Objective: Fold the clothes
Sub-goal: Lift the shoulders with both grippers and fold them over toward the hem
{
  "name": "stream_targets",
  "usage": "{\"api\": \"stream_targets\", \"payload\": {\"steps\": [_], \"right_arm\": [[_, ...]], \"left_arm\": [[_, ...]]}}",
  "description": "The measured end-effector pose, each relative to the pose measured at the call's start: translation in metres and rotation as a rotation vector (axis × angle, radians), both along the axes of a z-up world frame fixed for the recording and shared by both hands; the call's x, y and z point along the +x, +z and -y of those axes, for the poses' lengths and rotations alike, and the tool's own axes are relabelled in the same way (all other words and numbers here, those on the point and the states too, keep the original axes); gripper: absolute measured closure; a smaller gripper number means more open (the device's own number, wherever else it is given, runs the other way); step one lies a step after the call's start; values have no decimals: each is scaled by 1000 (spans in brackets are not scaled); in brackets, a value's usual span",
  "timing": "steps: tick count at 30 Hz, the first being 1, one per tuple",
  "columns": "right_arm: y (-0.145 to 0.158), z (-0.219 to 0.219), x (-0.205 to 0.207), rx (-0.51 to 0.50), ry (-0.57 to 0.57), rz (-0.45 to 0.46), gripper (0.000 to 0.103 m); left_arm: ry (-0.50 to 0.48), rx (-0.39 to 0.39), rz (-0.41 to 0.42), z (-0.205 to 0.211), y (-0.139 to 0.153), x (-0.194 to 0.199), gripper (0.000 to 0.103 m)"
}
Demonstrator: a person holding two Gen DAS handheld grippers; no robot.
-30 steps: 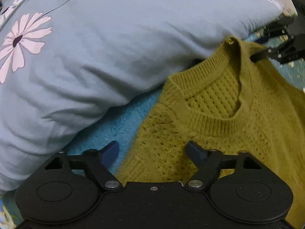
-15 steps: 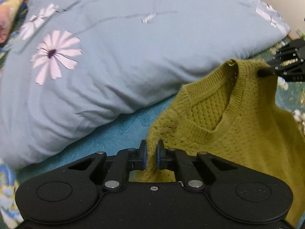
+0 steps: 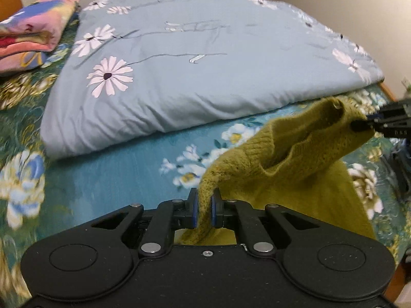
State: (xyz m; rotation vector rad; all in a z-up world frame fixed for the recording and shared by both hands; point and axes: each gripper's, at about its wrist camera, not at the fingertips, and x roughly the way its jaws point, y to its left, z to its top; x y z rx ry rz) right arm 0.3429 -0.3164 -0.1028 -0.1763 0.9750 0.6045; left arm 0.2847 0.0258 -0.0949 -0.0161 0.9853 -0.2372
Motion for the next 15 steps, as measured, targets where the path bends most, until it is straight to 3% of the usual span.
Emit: {"api": "stream_targets", "payload": {"steps": [5, 15], "right_arm": [[2, 15, -63, -14, -84, -23, 94], [-30, 40, -161, -38, -223, -123, 94]], "left_arm": [[62, -41, 23, 7, -1, -61, 96], [15, -18, -58, 30, -32, -165, 96]]}}
